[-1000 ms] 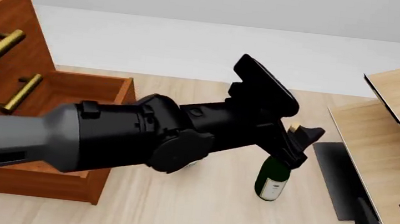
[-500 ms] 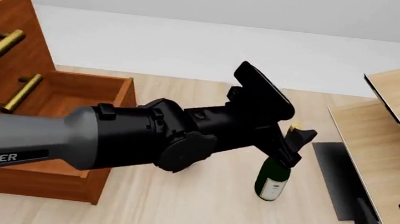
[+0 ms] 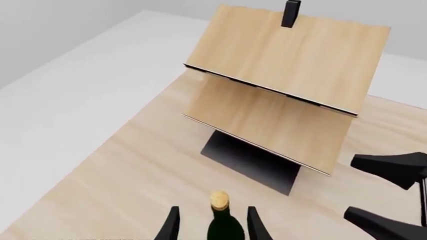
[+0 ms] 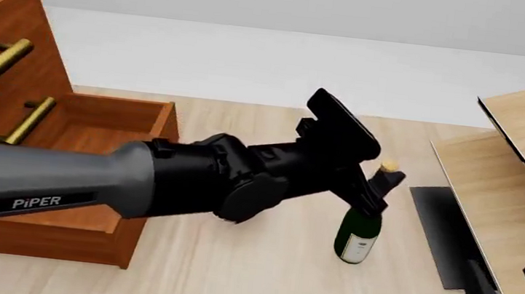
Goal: Put the wine bottle in the bottom drawer of the cabinet.
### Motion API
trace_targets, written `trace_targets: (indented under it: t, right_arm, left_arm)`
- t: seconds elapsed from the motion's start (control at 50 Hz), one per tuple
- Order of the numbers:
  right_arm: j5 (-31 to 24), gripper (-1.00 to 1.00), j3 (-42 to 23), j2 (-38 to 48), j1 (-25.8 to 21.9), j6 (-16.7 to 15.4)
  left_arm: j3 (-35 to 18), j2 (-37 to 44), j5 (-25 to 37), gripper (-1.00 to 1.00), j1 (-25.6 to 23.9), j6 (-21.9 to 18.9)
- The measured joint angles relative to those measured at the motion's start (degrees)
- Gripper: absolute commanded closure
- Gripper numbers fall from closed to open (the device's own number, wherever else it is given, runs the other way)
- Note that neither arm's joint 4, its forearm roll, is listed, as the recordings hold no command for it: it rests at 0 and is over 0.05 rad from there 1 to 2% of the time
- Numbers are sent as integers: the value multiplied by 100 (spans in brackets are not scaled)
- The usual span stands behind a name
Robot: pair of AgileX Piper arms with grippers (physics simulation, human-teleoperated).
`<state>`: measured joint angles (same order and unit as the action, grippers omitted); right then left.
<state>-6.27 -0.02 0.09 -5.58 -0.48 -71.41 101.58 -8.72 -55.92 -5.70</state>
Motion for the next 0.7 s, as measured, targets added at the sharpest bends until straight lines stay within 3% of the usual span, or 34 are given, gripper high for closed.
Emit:
trace_targets:
  t: [0.7]
  right_arm:
    - [5,-100,0,-2,-3,32]
  left_arm:
    - [-534,937,40,-100,62,109]
